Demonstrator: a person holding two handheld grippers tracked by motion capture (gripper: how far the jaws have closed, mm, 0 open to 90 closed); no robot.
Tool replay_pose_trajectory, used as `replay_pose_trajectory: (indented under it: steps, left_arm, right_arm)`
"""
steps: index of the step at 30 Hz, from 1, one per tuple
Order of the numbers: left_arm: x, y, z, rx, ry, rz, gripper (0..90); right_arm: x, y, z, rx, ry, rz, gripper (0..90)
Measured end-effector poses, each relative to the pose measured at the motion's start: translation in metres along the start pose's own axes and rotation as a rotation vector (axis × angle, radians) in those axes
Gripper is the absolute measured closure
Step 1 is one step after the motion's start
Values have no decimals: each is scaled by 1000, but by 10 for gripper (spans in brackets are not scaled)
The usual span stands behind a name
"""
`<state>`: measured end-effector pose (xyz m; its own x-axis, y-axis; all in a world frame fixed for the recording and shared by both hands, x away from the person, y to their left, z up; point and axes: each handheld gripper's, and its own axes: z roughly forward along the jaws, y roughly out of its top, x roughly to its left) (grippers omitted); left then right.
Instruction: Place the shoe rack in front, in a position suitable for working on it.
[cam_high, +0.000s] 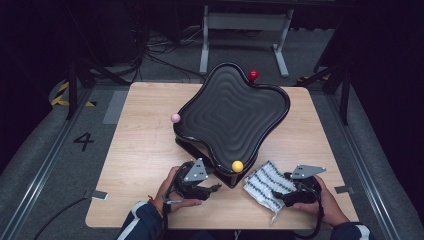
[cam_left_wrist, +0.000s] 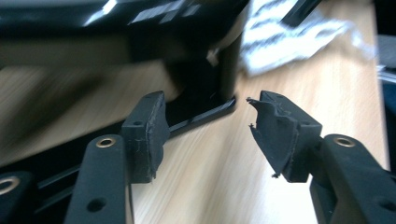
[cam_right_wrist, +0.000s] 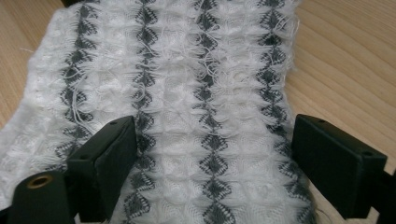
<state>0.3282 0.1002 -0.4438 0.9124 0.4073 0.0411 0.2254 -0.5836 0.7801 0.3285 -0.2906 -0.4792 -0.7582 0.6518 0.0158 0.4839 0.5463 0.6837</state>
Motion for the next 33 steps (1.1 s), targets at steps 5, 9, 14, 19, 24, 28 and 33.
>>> replay_pose_trajectory:
  steps: [5,9,14,19,24,28,33]
  left_arm:
    - [17,-16,-7,44,61,-39,404]
    - [31,-25,-8,71,81,-73,390]
    - [46,-32,-14,55,133,-111,376]
    - [70,-36,-19,22,206,-202,341]
    - [93,-36,-26,-29,274,-289,304]
    - [109,-34,-27,-26,322,-321,285]
    - [118,-29,-23,-23,373,-291,296]
  right_arm:
    - [-1,-2,0,-10,2,1,152]
    - [-1,-2,0,-13,5,-1,151]
    - [-2,-3,0,-21,8,-2,150]
    - [-2,-4,0,-29,10,-4,149]
    - [-1,-2,0,-19,2,-3,145]
    - [-2,-2,1,-21,-5,12,142]
    - [-2,-4,1,-39,-2,15,142]
